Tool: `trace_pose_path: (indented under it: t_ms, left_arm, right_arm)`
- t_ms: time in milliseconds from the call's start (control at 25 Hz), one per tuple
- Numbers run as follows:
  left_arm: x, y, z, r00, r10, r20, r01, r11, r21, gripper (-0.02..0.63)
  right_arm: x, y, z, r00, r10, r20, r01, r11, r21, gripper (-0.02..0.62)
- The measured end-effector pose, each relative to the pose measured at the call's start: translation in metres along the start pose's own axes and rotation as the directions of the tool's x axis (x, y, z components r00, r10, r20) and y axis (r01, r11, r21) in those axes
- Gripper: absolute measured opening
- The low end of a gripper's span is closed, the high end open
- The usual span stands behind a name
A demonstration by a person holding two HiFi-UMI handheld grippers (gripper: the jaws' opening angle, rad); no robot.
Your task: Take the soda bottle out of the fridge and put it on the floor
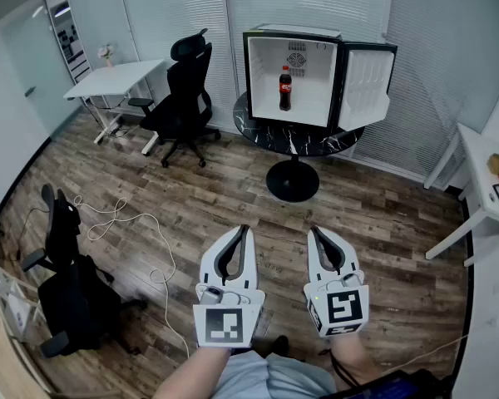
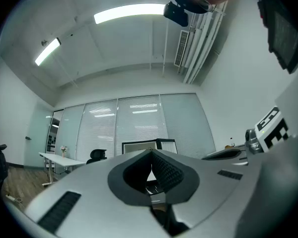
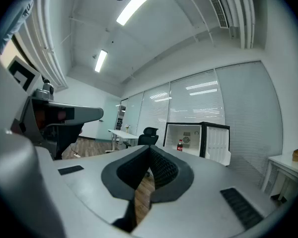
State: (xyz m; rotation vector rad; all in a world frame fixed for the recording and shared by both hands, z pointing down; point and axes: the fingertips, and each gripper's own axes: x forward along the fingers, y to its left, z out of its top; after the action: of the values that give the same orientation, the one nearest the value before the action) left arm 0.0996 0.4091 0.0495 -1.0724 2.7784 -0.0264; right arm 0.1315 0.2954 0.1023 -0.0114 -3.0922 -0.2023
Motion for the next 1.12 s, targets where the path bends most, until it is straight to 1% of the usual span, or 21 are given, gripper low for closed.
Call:
trace_pose_path:
  t_ms: [160, 440, 600, 680, 920, 1120]
  left_arm:
    - [0.001, -0.003, 0.0, 1.0, -0.004, 0.009, 0.004, 1.0, 0.007, 0.015]
    - [0.0, -0.012, -0.004, 1.0, 0.006, -0.009, -0.006, 1.0, 0.001, 0.015]
    - [0.004, -0.017, -0.009, 1.0, 0.008, -0.012, -0.008, 1.0, 0.007, 0.015]
    - [0.007, -0.016, -0.014, 1.0, 0.013, -0.02, -0.013, 1.0, -0.002, 0.016]
    - [0.024, 0.004, -0.039, 0.998, 0.036, -0.056, -0.037, 0.999, -0.027, 0.015]
    - [0.07, 0.027, -0.063, 0.997, 0.028, -0.076, -0.031, 0.999, -0.035, 0.016]
  right_arm:
    - [-0.001, -0.001, -0.002, 1.0, 0.001, 0.001, -0.001, 1.0, 0.003, 0.011]
    - [-0.008, -0.007, -0.012, 1.0, 0.005, -0.022, -0.005, 1.0, 0.003, 0.011]
    - [-0.01, -0.012, -0.016, 1.0, 0.016, 0.001, -0.016, 0.999, 0.031, 0.012]
    - [-0.008, -0.018, -0.018, 1.0, 0.001, 0.003, -0.001, 0.999, 0.038, 0.012]
    - [0.018, -0.039, -0.03, 0.999, -0.04, -0.016, 0.04, 0.998, 0.043, 0.012]
    - [0.069, -0.054, -0.048, 0.998, -0.041, -0.056, 0.045, 0.997, 0.064, 0.013]
